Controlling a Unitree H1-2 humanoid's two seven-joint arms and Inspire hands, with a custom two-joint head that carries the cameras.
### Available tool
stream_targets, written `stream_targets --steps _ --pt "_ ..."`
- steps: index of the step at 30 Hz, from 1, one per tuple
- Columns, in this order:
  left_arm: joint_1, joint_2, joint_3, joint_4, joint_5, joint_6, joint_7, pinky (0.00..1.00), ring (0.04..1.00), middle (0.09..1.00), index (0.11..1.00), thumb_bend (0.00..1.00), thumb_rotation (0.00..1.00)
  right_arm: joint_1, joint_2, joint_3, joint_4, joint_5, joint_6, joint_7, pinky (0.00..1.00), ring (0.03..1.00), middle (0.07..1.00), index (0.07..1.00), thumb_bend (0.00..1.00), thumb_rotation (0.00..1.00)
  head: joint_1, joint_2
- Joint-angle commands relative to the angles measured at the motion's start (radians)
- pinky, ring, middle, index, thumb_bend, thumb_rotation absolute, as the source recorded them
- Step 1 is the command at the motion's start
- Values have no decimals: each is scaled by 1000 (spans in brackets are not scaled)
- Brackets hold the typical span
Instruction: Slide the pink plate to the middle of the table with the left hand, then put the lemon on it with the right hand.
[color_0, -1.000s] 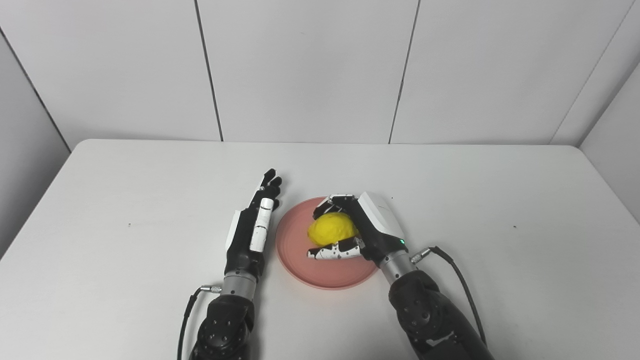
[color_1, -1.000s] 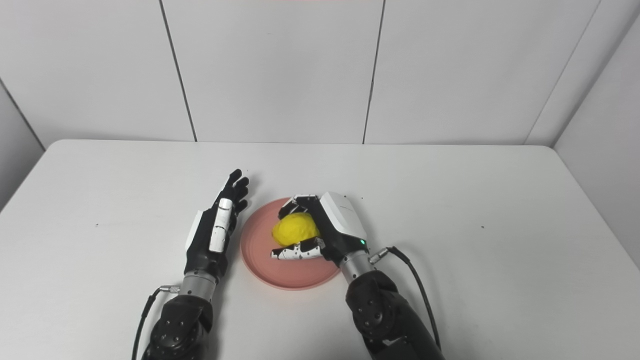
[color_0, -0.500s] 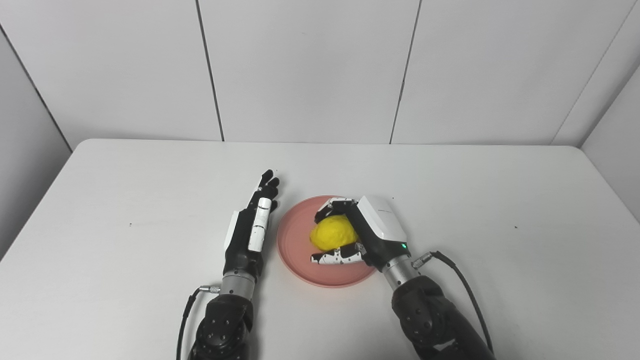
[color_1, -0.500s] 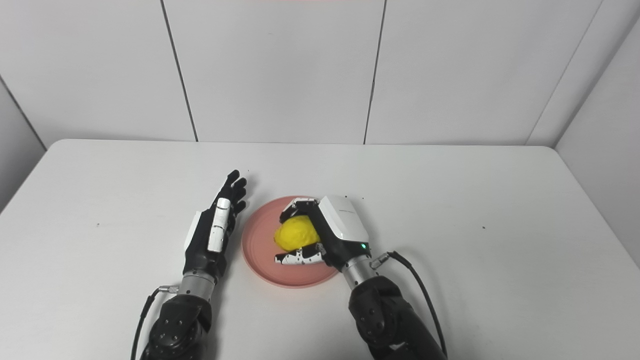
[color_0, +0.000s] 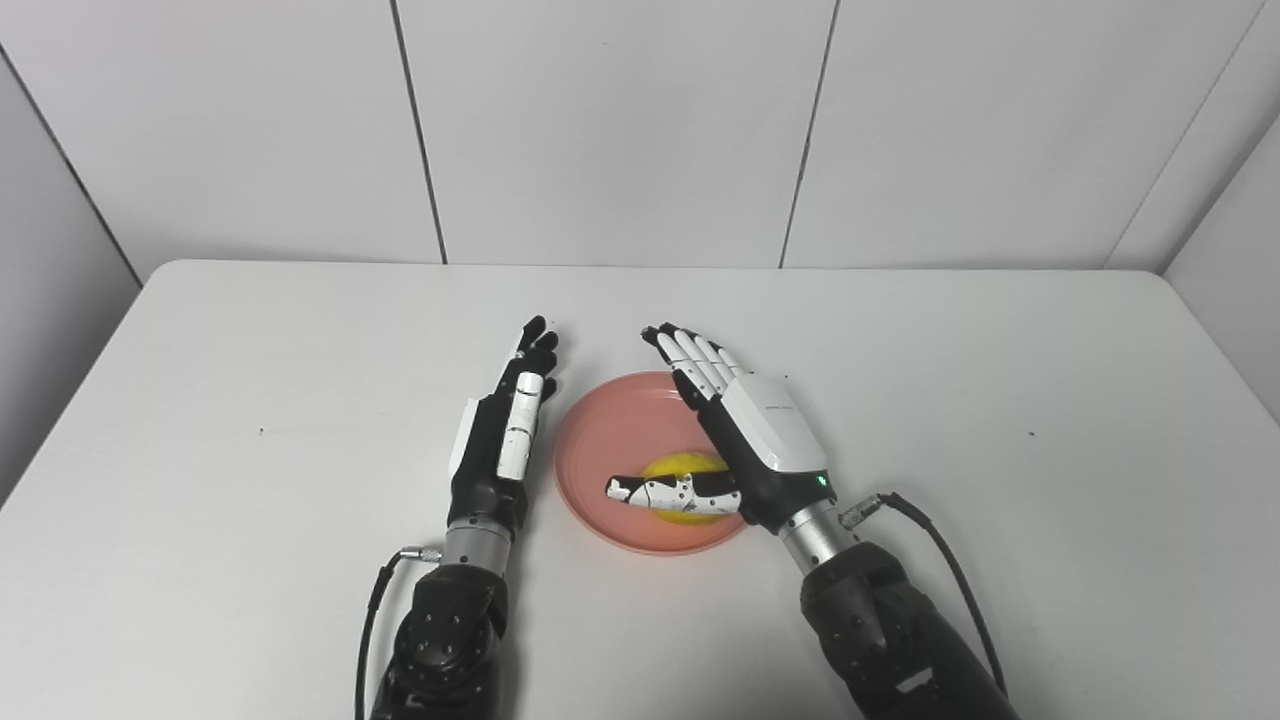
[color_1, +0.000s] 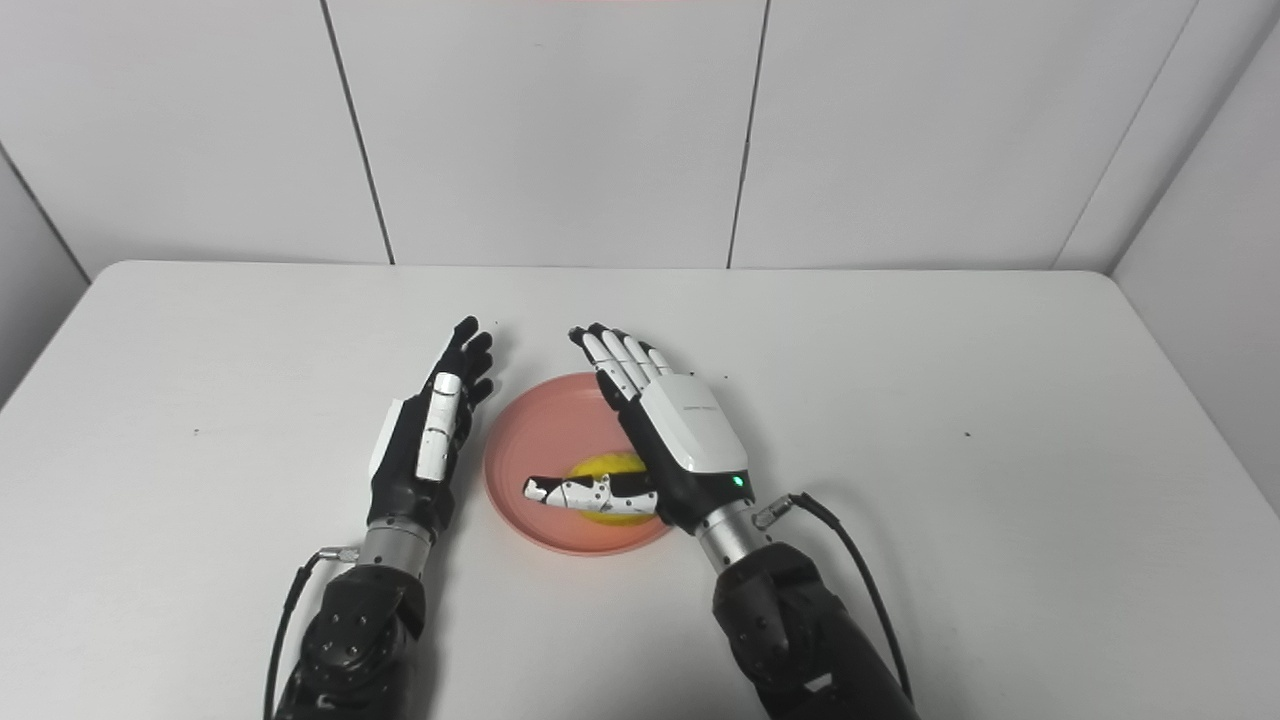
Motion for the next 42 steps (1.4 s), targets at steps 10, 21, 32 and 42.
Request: stream_targets --steps 10,21,32,42 --pt "-40 1 -1 -29 -11 -18 -6 944 959 955 944 614 1000 16 75 -89 -14 125 -120 -126 1000 1000 1000 1000 752 978 -1 2" --pt "-37 8 -9 -33 5 -6 0 973 972 955 936 652 1000 59 156 -207 -32 418 -105 -78 1000 1000 1000 1000 669 1000 -2 4" --pt "-35 9 -8 -31 8 -16 6 988 977 966 954 667 1000 96 217 -291 -93 685 23 3 1000 1000 1000 1000 749 1000 -12 6" --pt "-35 14 -19 -27 21 -5 2 1000 1000 982 974 701 1000 100 223 -321 -87 761 60 22 1000 1000 1000 1000 750 1000 -11 9"
